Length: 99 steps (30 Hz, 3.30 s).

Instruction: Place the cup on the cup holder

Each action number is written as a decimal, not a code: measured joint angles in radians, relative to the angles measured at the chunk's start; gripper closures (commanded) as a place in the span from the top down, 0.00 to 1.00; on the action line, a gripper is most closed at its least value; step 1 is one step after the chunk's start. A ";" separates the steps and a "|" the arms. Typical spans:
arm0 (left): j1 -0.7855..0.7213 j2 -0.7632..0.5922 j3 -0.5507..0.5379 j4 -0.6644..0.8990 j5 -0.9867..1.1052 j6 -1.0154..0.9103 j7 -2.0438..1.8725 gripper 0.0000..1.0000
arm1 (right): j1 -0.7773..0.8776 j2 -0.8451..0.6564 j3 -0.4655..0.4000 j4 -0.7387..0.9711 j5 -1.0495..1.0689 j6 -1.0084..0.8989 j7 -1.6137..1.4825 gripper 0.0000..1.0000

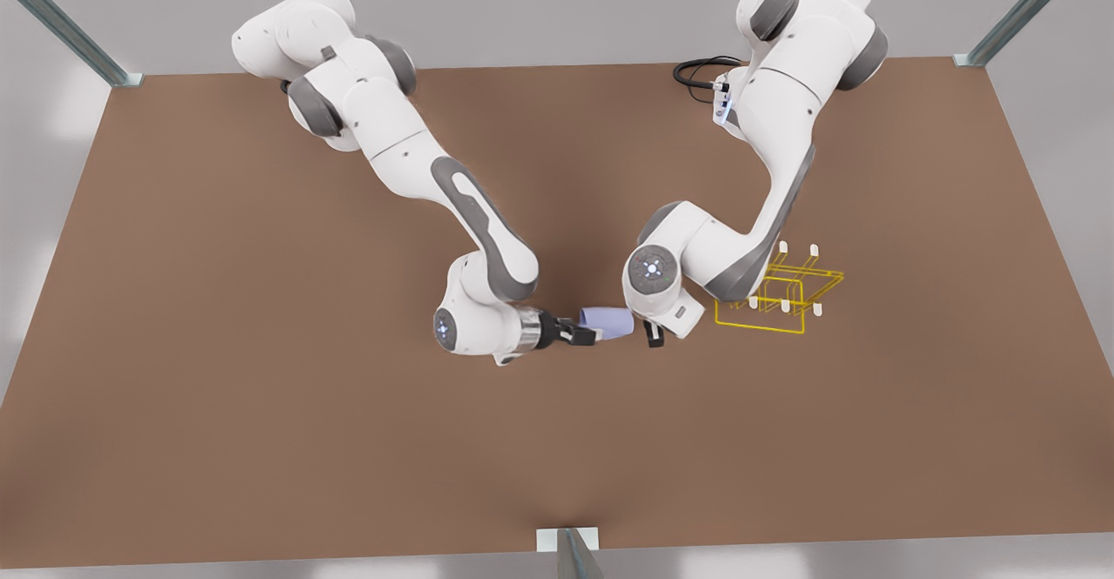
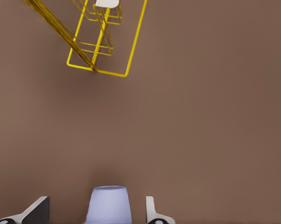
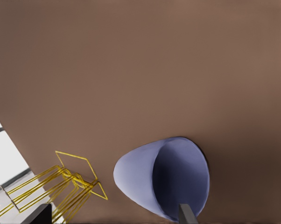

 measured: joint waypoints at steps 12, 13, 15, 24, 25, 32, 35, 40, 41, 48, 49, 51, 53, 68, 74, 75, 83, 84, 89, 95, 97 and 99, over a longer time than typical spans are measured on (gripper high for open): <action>0.003 0.050 0.000 0.007 -0.066 0.127 -0.058 1.00 | -0.571 -0.765 -0.091 -0.306 -0.997 -0.436 -0.134 1.00; 0.004 0.060 0.000 0.009 -0.070 0.145 -0.061 1.00 | -0.616 -0.822 -0.070 -0.308 -1.033 -0.487 -0.153 1.00; 0.004 0.081 0.000 0.010 -0.073 0.180 -0.066 1.00 | -0.675 -0.863 -0.037 -0.306 -1.077 -0.576 -0.185 1.00; -0.001 0.131 0.009 0.012 -0.060 0.273 -0.068 1.00 | -0.608 -0.836 0.066 -0.281 -1.118 -0.747 -0.237 1.00; 0.000 0.134 0.009 0.012 -0.058 0.280 -0.068 1.00 | -0.586 -0.822 0.072 -0.280 -1.118 -0.753 -0.233 1.00; 0.003 0.165 0.009 0.013 -0.059 0.310 -0.070 1.00 | -0.520 -0.729 0.097 -0.229 -1.122 -0.774 -0.200 1.00; 0.002 0.178 0.009 0.013 -0.060 0.326 -0.071 1.00 | -0.526 -0.687 0.097 -0.198 -1.126 -0.763 -0.189 1.00; 0.002 0.204 0.009 0.014 -0.058 0.351 -0.072 1.00 | -0.530 -0.644 0.095 -0.193 -1.126 -0.723 -0.170 1.00; 0.002 0.207 0.008 0.014 -0.058 0.355 -0.072 1.00 | -0.529 -0.642 0.095 -0.193 -1.125 -0.715 -0.166 1.00; 0.004 0.212 0.007 0.015 -0.074 0.391 -0.072 1.00 | -0.533 -0.639 0.095 -0.193 -1.123 -0.684 -0.143 1.00; 0.003 0.214 0.007 0.014 -0.076 0.395 -0.072 1.00 | -0.533 -0.637 0.095 -0.193 -1.123 -0.682 -0.140 1.00; 0.002 0.220 0.008 0.014 -0.078 0.402 -0.072 1.00 | -0.533 -0.632 0.095 -0.193 -1.122 -0.679 -0.135 1.00; 0.002 0.222 0.008 0.013 -0.080 0.406 -0.074 1.00 | -0.534 -0.627 0.095 -0.193 -1.122 -0.677 -0.131 1.00; 0.005 0.250 0.011 0.019 -0.081 0.415 -0.104 0.75 | -0.613 -0.654 0.095 -0.204 -1.132 -0.545 -0.118 1.00; 0.019 0.190 -0.001 0.035 -0.081 0.395 -0.104 0.79 | -0.614 -0.654 0.095 -0.209 -1.134 -0.532 -0.117 1.00; 0.018 0.181 -0.012 0.052 -0.080 0.379 -0.104 0.79 | -0.613 -0.653 0.095 -0.210 -1.134 -0.531 -0.117 1.00; -0.071 0.129 -0.027 0.116 0.082 0.118 -0.110 0.79 | -0.613 -0.653 0.095 -0.213 -1.133 -0.530 -0.116 1.00; -0.094 0.129 -0.024 0.137 0.116 0.072 -0.111 0.79 | -0.612 -0.653 0.095 -0.213 -1.133 -0.530 -0.116 1.00; -0.130 0.130 -0.021 0.181 0.344 -0.221 -0.112 0.80 | -0.610 -0.651 0.095 -0.214 -1.133 -0.531 -0.115 1.00; -0.141 0.141 0.025 0.184 0.536 -0.564 -0.107 0.80 | -0.608 -0.650 0.095 -0.215 -1.133 -0.531 -0.115 1.00; -0.146 0.138 0.030 0.185 0.577 -0.657 -0.106 0.80 | -0.608 -0.646 0.095 -0.216 -1.133 -0.532 -0.114 1.00; -0.174 0.137 0.028 0.183 0.598 -0.728 -0.105 0.80 | -0.607 -0.642 0.095 -0.216 -1.134 -0.532 -0.114 1.00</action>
